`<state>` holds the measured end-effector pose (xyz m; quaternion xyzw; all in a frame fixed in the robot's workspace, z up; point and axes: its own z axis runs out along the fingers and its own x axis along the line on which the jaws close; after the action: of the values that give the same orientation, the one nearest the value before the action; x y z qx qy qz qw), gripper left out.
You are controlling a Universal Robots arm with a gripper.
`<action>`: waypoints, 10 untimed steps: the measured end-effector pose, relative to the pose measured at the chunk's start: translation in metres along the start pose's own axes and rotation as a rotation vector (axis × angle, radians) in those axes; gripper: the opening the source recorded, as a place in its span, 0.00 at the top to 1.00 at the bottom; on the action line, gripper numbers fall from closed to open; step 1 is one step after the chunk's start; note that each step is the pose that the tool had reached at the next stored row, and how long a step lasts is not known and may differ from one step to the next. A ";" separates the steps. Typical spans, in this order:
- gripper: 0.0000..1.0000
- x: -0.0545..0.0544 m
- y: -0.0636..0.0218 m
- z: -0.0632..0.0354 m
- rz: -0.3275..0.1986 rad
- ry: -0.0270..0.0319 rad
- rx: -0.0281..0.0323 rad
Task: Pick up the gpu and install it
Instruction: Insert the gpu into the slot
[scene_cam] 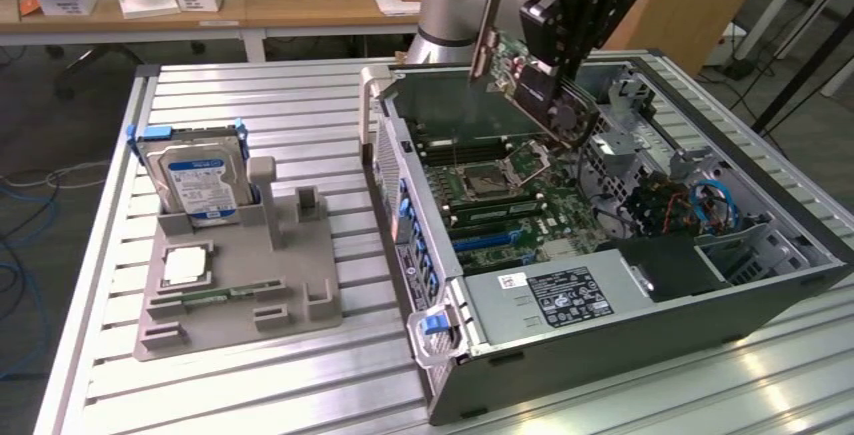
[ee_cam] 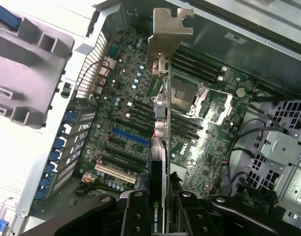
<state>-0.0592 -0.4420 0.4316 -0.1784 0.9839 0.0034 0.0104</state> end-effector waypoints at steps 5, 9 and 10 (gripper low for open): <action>0.74 0.000 0.0000 0.0000 -0.032 0.0001 -0.0007; 0.74 0.000 -0.0001 0.0000 -0.057 0.0002 -0.0012; 0.74 0.000 -0.0001 0.0000 -0.063 0.0002 -0.0014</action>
<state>-0.0590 -0.4420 0.4316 -0.2095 0.9777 0.0037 0.0103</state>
